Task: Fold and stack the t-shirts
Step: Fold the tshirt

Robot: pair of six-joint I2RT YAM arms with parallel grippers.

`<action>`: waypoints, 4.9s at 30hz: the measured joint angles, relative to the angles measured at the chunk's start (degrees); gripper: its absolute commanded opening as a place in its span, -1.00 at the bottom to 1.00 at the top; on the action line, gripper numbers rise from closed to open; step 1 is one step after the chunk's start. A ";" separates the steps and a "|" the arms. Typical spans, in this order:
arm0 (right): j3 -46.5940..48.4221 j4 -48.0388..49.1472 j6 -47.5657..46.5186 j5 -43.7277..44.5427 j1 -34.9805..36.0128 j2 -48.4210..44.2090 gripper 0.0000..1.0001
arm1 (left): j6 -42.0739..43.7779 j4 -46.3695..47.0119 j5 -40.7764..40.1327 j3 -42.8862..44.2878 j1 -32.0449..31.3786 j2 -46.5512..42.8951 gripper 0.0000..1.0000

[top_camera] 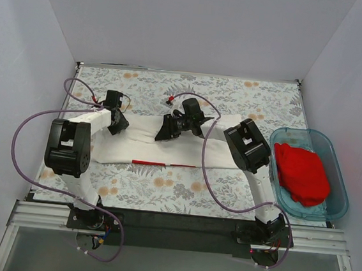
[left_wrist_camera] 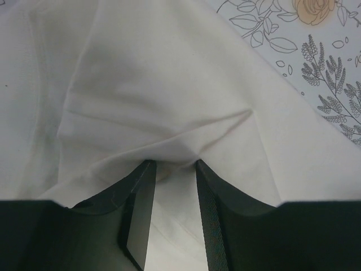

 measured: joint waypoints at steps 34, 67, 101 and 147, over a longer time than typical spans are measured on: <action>-30.08 -34.86 -22.21 38.07 -4.42 -36.04 0.06 | -1.33 -12.35 1.55 -8.37 -7.54 -9.42 0.09; -12.35 -43.58 -17.88 23.80 9.25 -31.23 0.05 | 10.32 -9.09 -2.54 37.20 -15.54 18.67 0.68; 24.13 -20.81 -0.37 33.62 -11.47 6.47 0.09 | 0.26 -24.39 4.66 -8.52 -7.93 -39.63 0.64; -6.69 -49.81 -5.62 30.10 25.92 -18.60 -0.18 | -2.36 -23.17 16.92 -14.16 -10.38 -47.41 0.64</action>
